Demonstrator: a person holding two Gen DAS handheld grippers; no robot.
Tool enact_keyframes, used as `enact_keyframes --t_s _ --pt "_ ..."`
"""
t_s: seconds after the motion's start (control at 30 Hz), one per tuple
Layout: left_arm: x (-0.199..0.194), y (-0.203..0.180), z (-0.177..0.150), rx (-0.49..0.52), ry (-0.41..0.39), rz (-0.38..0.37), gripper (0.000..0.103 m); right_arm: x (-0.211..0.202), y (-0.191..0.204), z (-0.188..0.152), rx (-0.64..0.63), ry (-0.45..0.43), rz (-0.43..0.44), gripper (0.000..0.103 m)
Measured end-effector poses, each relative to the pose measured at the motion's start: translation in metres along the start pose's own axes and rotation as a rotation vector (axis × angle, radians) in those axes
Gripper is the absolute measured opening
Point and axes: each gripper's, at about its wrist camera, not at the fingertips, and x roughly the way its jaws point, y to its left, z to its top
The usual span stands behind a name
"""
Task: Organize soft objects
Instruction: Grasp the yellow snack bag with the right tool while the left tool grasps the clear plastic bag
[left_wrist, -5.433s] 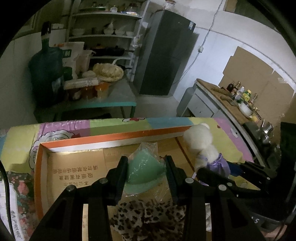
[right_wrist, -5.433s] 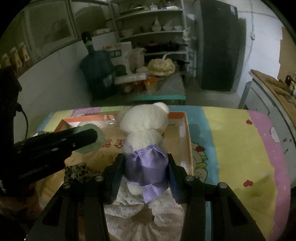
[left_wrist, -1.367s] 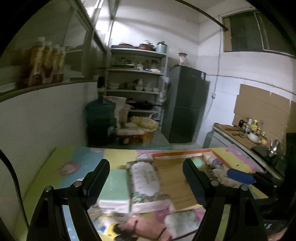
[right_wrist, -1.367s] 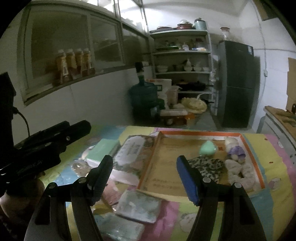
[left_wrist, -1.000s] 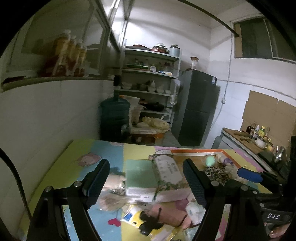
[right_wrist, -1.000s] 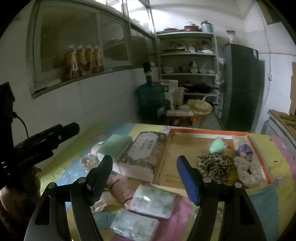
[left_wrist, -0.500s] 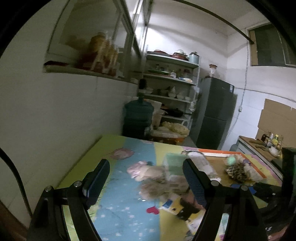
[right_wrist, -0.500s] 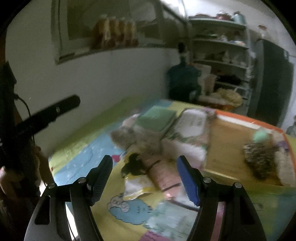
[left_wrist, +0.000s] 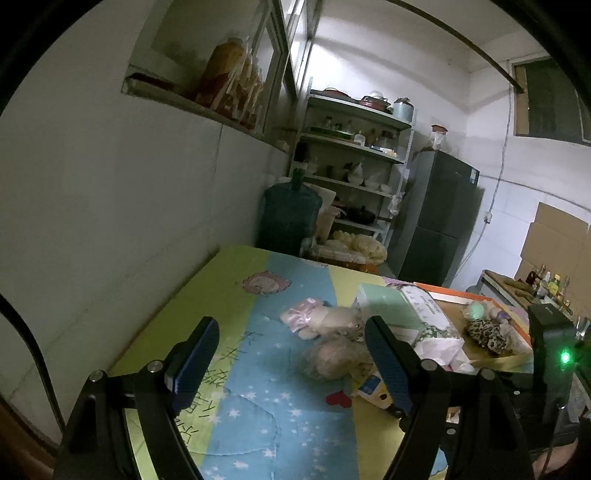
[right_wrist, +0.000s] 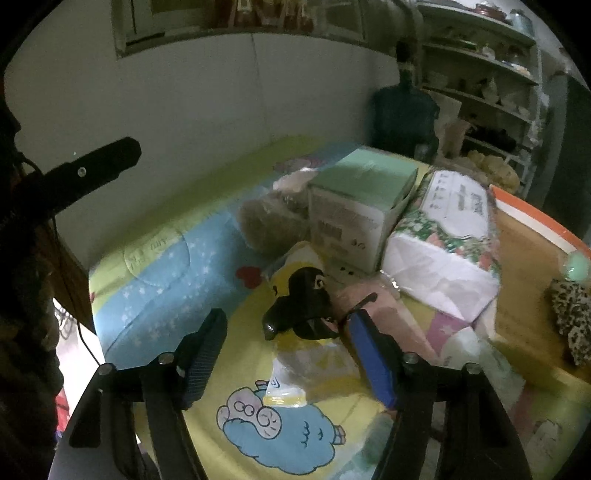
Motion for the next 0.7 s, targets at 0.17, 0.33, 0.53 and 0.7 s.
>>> enact_keyframes --t_s 0.17,0.33,0.53,0.7 --pt "0.005 0.008 -0.003 -0.01 0.011 0.002 0.081 0.012 0.004 0.0 -0.018 0.032 -0.011 0.067" --pt "0.007 0.017 -0.004 -0.024 0.016 0.005 0.081 0.02 0.002 0.002 -0.014 0.043 -0.015 0.066" --pt "0.016 0.018 -0.006 -0.021 0.046 -0.025 0.081 0.025 0.004 0.001 -0.02 0.072 -0.044 0.044" --pt "0.031 0.008 -0.006 0.029 0.107 -0.134 0.081 0.025 0.006 0.001 -0.03 0.074 -0.066 0.043"
